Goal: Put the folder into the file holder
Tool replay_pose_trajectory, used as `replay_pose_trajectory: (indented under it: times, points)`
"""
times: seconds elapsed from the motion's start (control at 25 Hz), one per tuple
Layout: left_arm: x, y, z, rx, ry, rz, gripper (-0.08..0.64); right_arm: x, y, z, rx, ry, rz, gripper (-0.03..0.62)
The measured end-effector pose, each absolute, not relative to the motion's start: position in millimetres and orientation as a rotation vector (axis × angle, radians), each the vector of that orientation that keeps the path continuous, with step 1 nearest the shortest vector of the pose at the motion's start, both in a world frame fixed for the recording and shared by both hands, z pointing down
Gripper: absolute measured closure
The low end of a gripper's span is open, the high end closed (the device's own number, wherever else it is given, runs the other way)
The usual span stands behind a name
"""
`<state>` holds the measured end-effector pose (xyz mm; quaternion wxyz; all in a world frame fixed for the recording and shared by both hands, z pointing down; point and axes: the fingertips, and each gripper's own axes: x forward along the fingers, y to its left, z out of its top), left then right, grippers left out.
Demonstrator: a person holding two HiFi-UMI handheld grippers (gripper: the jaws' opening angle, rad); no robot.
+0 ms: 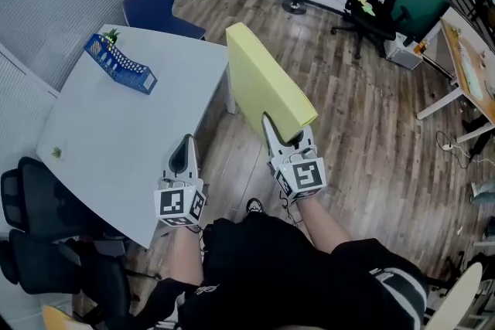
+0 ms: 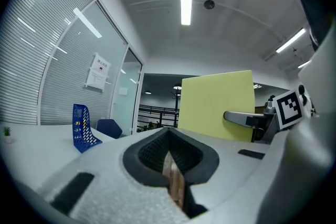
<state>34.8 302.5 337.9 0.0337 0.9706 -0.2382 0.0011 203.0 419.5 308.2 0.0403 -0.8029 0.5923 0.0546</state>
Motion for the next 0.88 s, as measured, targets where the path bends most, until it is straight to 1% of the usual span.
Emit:
replay_pose_trajectory:
  times: [0.2, 0.52, 0.72, 0.88]
  points:
    - [28, 274, 340, 2.928, -0.882, 0.042, 0.563, 213, 373, 311, -2.352, 1.924, 0.128, 0.442]
    - [0, 210, 347, 2.849, -1.084, 0.059, 0.563, 194, 284, 313, -2.184, 2.083, 0.105, 0.442]
    - [6, 157, 351, 2.817, -1.126, 0.037, 0.563, 196, 232, 312, -2.143, 2.138, 0.113, 0.442]
    - [25, 107, 346, 2.815, -1.131, 0.006, 0.563, 207, 183, 305, -2.125, 2.178, 0.115, 0.442]
